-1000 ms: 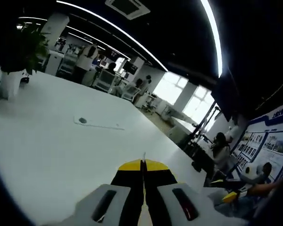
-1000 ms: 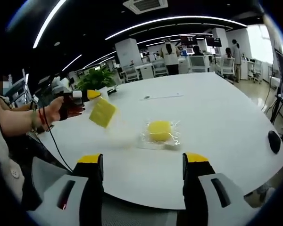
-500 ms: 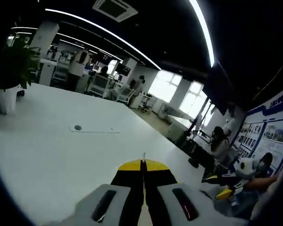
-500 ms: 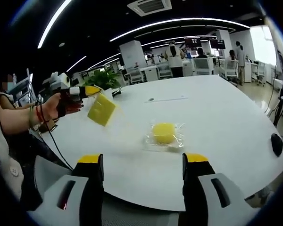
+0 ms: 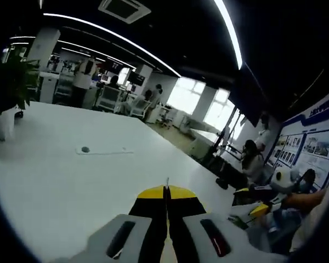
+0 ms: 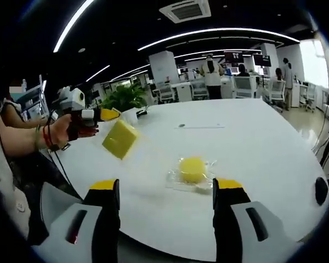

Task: Compare the silicone blocks by pressing each to a similar depth, holding the contact briefly, and releasing to observe deformation and rebound differences across the visible hardness samples.

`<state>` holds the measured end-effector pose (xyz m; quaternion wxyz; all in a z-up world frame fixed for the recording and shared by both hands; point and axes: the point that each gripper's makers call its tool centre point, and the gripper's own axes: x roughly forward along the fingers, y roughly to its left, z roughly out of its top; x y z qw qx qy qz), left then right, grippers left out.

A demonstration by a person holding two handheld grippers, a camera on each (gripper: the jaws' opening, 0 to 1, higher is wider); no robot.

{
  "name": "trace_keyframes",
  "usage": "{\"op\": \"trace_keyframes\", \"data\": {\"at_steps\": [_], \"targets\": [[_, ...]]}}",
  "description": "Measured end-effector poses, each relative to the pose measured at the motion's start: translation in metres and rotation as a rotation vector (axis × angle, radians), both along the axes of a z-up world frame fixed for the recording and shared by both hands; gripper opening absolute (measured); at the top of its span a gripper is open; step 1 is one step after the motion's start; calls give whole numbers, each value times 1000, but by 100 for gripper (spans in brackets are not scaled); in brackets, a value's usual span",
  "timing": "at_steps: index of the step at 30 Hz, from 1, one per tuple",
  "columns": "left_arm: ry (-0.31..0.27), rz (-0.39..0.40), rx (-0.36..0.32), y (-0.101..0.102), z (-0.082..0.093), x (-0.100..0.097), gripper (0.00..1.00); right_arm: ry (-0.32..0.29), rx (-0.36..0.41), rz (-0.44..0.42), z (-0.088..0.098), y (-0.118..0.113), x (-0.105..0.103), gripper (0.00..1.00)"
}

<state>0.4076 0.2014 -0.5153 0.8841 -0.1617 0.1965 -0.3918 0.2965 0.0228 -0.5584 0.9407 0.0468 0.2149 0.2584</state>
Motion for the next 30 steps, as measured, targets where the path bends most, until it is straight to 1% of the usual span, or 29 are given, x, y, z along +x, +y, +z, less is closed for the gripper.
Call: {"op": "trace_keyframes", "data": {"at_steps": [12, 21, 24, 30], "targets": [[-5, -37, 17, -7, -1, 4, 0, -39, -40, 123, 13, 19, 28, 65], [-6, -52, 23, -11, -1, 10, 0, -69, -78, 250, 24, 40, 55, 65], [-9, -63, 23, -13, -2, 13, 0, -67, -85, 304, 25, 51, 63, 65], [-12, -80, 28, -16, -3, 17, 0, -65, -103, 376, 26, 67, 76, 65]]}}
